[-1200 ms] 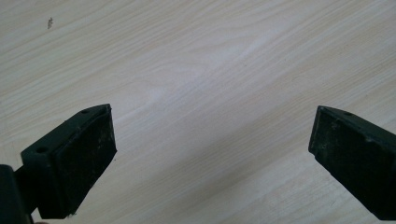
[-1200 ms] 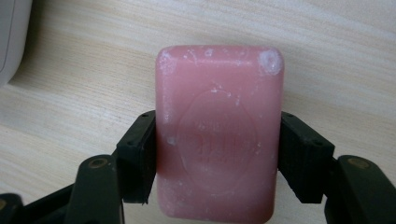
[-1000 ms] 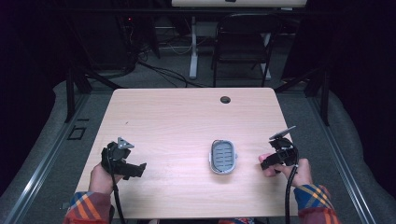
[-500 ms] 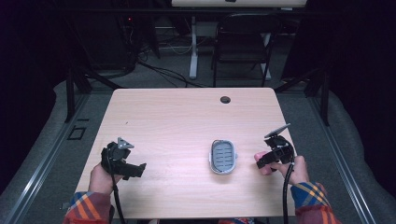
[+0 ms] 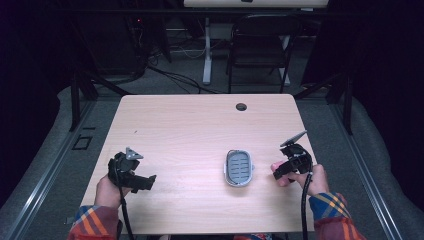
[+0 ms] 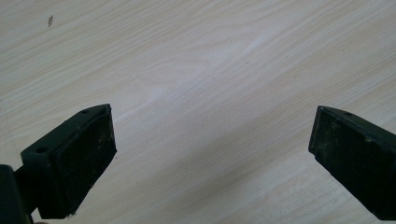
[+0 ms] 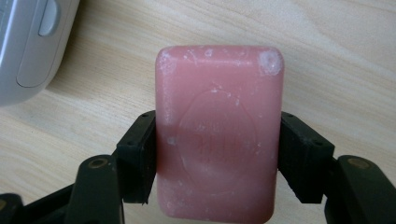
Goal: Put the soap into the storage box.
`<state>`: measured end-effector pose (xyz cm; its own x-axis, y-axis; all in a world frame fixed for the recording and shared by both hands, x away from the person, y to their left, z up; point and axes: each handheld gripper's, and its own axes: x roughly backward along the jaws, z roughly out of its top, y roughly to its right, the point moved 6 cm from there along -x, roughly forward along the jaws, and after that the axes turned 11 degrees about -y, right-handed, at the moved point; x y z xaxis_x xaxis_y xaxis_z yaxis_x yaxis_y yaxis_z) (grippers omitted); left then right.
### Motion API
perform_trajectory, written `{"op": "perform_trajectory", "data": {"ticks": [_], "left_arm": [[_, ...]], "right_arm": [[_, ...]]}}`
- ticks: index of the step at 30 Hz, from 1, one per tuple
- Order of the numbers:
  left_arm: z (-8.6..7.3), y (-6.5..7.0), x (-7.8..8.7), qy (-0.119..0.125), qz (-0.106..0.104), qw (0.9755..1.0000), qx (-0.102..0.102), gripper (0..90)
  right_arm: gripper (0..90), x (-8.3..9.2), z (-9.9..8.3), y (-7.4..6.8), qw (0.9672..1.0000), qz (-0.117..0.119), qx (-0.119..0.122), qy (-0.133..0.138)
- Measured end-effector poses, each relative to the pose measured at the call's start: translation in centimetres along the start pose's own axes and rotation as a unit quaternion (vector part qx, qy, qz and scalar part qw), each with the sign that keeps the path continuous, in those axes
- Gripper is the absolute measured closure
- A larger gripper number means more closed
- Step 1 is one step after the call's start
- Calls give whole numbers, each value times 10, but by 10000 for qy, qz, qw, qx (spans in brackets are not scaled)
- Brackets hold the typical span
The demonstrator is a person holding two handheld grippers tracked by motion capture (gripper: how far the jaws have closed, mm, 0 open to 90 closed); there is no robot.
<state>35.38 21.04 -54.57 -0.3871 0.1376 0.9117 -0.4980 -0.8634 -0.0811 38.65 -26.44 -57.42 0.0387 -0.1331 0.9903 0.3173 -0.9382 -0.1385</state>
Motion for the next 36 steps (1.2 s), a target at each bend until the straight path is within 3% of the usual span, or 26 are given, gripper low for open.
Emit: {"op": "perform_trajectory", "data": {"ticks": [4,19,22,24,28,36], "left_arm": [[0,0,0,-1,4,10000,-10,6],[0,0,0,-2,6,10000,2,5],[0,0,0,-2,7,10000,4,6],[0,0,0,-4,6,10000,-2,6],[0,-1,0,0,12,10000,2,6],[0,-1,1,13,14,10000,20,6]], "right_arm": [[365,0,2,-4,10000,15,-42,84],[365,4,9,-10,9998,-59,172,-97],[365,4,11,-13,9999,-32,96,37],[365,6,11,-12,9998,-67,199,-73],[365,7,13,-16,9999,-55,158,44],[365,15,18,-18,9995,-142,288,-3]]}}
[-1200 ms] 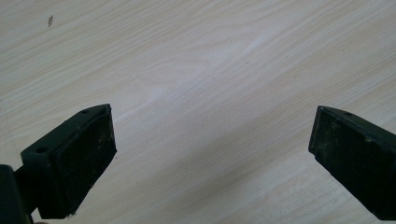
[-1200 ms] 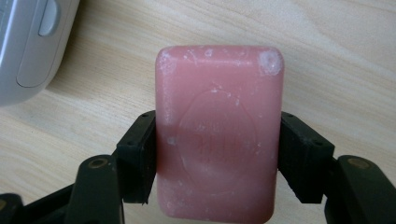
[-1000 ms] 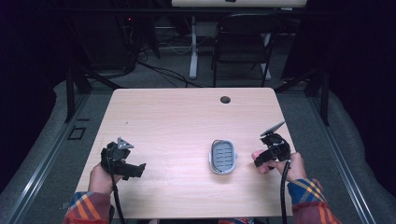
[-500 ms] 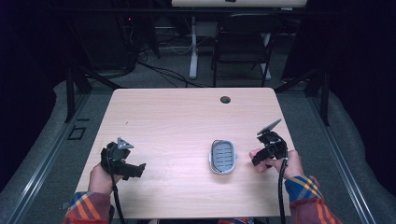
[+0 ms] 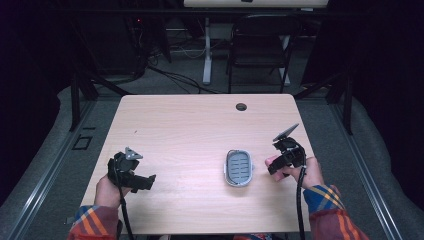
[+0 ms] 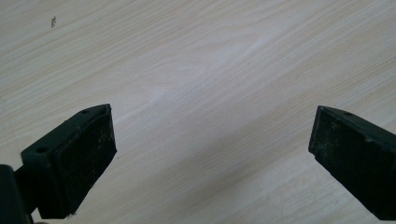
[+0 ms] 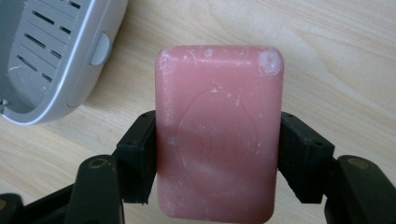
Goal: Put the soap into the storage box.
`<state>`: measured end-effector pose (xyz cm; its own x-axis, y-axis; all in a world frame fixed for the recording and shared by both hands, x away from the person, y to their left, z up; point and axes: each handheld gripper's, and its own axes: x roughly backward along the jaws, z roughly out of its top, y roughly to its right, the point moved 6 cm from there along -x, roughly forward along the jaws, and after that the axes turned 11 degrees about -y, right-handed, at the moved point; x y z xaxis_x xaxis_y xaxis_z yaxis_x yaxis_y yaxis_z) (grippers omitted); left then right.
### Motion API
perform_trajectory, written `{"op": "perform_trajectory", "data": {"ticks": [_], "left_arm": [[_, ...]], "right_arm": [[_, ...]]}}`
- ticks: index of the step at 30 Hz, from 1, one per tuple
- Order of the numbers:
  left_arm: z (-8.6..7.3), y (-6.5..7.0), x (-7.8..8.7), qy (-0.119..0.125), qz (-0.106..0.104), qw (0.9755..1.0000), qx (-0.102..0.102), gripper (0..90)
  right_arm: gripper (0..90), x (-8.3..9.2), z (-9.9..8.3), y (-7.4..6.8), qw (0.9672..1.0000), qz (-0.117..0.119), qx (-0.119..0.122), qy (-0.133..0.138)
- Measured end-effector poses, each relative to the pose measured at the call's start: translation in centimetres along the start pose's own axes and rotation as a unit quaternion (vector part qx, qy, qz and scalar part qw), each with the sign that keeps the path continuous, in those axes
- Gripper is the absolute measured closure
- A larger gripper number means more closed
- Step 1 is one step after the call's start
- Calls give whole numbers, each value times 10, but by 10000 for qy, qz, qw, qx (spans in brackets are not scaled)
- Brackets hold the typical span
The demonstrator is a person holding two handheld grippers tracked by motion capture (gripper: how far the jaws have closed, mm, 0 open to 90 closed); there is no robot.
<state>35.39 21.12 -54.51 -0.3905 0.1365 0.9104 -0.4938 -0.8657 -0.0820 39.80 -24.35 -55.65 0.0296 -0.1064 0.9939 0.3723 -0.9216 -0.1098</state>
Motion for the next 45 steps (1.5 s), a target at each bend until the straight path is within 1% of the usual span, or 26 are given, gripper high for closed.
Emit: {"op": "perform_trajectory", "data": {"ticks": [1,4,5,6,9,10,11,13,15,17,18,20,21,23,24,25,28,30,31,32,38,39,40,41,42,45], "left_arm": [[0,0,0,2,-5,10000,-3,6],[0,0,0,1,-4,10000,0,6],[0,0,0,-1,-4,10000,-4,6],[0,0,0,0,-7,10000,-4,6],[0,0,0,-1,-7,10000,0,6],[0,0,0,-2,-5,10000,-1,6],[0,0,0,2,-8,10000,-4,6],[0,0,0,4,-10,10000,1,6],[0,0,0,4,-10,10000,7,6],[0,0,0,4,-11,10000,1,6],[0,0,0,0,-12,10000,-1,6],[0,0,0,-5,-7,10000,-8,6],[0,0,0,-5,-12,10000,-10,6],[0,0,0,-3,-8,10000,-5,6],[0,0,0,-8,-10,10000,-14,6],[0,0,0,-10,-9,10000,-12,6],[0,0,0,9,18,10000,-5,6],[0,0,0,-6,-1,10000,-13,6],[0,0,0,-5,-6,10000,-4,6],[0,0,0,-10,-8,10000,-10,6],[0,0,0,-6,-10,10000,-13,6],[0,0,0,-6,-10,10000,-7,6],[0,0,0,-8,-10,10000,-13,6],[0,0,0,-2,-9,10000,-8,6],[-1,0,0,-4,-8,10000,-7,6],[0,0,0,-2,-9,10000,-3,6]], "right_arm": [[365,1,1,-1,10000,12,-39,67],[365,5,3,-2,10000,-21,47,17],[365,5,5,-4,9999,-20,-35,137],[365,8,5,-3,10000,-34,70,32],[365,10,7,-5,9999,-73,90,68],[365,9,8,-7,9999,-58,26,146],[365,12,8,-6,9999,-86,118,36],[365,11,10,-8,9998,-58,54,159],[365,14,11,-8,9999,-69,127,69],[365,15,12,-8,9998,-92,146,76],[365,15,13,-10,9998,-80,83,145],[365,16,13,-11,9998,-58,125,140],[365,18,13,-10,9997,-99,206,44],[365,19,14,-12,9997,-118,153,117],[365,20,15,-12,9997,-124,194,83],[365,19,16,-13,9997,-99,140,174],[365,23,16,-13,9996,-134,263,39],[365,23,18,-15,9996,-110,176,176],[365,24,19,-15,9995,-120,229,153],[365,26,18,-15,9995,-150,289,39],[365,28,23,-19,9994,-155,241,198],[365,29,22,-19,9993,-174,331,83],[365,28,24,-21,9994,-147,260,177],[365,29,24,-21,9993,-156,320,129],[365,29,25,-22,9993,-162,280,164],[365,32,27,-23,9991,-184,340,148]]}}
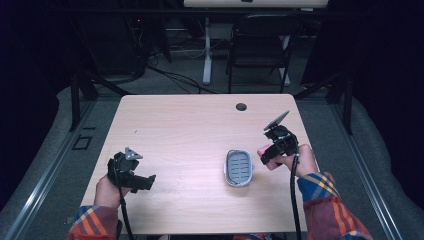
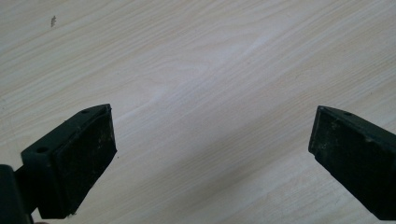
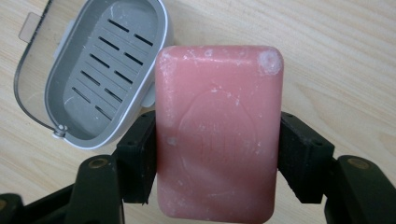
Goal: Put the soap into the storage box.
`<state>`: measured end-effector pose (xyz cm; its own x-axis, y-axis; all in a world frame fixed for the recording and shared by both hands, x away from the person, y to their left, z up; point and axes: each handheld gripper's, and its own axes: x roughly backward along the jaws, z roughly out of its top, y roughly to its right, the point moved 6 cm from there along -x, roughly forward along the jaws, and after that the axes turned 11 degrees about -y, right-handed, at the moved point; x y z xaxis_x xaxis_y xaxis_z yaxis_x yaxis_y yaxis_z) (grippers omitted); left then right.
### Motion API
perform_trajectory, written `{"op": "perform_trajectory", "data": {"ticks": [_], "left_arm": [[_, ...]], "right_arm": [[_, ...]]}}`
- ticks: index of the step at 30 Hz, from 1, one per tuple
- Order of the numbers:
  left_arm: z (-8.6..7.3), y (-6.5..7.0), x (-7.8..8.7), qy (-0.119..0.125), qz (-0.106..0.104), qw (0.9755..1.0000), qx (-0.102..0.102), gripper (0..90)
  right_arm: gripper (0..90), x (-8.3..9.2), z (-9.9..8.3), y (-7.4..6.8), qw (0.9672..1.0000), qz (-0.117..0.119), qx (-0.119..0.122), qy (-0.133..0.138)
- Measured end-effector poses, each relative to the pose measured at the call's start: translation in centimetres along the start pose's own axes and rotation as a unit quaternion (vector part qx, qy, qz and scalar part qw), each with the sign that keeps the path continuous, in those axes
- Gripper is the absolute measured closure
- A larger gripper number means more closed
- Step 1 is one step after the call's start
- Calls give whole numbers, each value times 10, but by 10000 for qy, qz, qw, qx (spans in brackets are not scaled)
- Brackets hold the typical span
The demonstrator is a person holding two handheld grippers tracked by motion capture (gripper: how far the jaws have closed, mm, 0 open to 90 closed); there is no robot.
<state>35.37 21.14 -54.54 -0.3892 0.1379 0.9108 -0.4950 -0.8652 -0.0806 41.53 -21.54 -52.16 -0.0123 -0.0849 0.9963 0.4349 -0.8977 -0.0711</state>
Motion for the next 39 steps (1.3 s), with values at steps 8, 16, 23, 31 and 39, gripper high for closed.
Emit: {"op": "perform_trajectory", "data": {"ticks": [8,16,23,31,39], "left_arm": [[0,0,0,-10,-1,10000,-12,6],[0,0,0,-17,7,10000,-13,7],[0,1,-1,-25,12,10000,-41,7],[0,1,-1,-26,10,10000,-48,7],[0,1,0,-26,9,10000,-49,7]], "right_arm": [[365,6,4,-5,9999,-19,106,-17],[366,11,9,-12,9999,-11,144,21],[365,13,12,-18,9997,-36,233,13],[366,12,15,-24,9995,-19,322,-7],[366,11,21,-34,9993,-24,368,-12]]}}
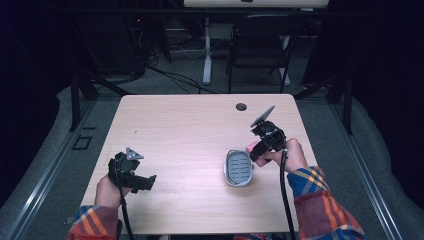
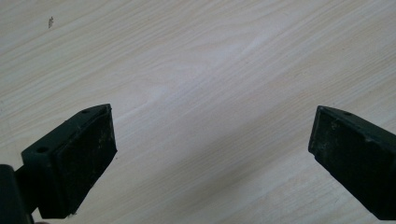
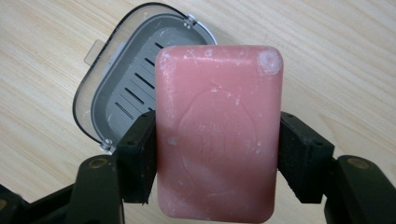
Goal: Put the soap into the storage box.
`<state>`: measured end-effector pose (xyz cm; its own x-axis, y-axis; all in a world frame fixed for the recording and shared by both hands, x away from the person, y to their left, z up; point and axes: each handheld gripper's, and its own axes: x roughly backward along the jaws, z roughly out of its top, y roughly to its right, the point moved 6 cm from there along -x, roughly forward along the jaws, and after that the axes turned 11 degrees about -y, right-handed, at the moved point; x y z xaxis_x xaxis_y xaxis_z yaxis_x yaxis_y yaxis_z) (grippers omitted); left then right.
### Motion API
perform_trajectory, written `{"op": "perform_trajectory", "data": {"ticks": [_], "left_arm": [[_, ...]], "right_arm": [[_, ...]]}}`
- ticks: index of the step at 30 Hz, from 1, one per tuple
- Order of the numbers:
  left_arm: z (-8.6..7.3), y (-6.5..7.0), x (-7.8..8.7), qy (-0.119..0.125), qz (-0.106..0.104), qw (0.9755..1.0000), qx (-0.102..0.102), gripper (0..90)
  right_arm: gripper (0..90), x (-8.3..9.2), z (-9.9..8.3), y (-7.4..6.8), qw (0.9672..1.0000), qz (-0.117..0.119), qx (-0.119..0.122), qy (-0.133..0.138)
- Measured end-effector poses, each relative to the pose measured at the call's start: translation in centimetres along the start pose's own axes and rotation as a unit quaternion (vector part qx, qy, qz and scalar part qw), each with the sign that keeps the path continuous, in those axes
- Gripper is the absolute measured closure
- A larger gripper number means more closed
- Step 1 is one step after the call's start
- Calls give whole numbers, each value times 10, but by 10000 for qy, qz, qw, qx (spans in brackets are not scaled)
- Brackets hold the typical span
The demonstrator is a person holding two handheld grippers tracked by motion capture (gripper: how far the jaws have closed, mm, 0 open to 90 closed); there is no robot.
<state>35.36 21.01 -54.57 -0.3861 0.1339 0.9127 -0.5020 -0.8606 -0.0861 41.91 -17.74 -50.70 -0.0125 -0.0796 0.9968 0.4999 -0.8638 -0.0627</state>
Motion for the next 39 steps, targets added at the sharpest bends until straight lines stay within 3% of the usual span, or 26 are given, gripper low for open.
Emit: {"op": "perform_trajectory", "data": {"ticks": [1,12,16,20,25,27,28,37,39], "left_arm": [[0,0,0,6,1,10000,-4,7],[0,0,0,2,-6,10000,-9,7],[0,0,0,1,-5,10000,-11,7],[0,0,0,4,-5,10000,-11,7],[0,0,0,3,-9,10000,-13,7],[0,0,0,4,-9,10000,-13,7],[0,0,0,5,-8,10000,-15,7],[0,1,0,17,5,10000,-17,7],[0,1,0,20,-9,10000,-15,7]], "right_arm": [[366,0,0,0,9999,12,84,-60],[366,-8,9,-12,9999,59,72,-86],[366,-10,11,-14,9996,25,161,-216],[366,-16,14,-17,9998,31,55,-198],[365,-22,17,-21,9992,-32,39,-390],[365,-26,19,-23,9995,-11,-33,-329],[365,-26,20,-22,9990,-39,6,-441],[365,-36,25,-29,9982,-93,-49,-585],[365,-38,26,-31,9986,-58,-129,-505]]}}
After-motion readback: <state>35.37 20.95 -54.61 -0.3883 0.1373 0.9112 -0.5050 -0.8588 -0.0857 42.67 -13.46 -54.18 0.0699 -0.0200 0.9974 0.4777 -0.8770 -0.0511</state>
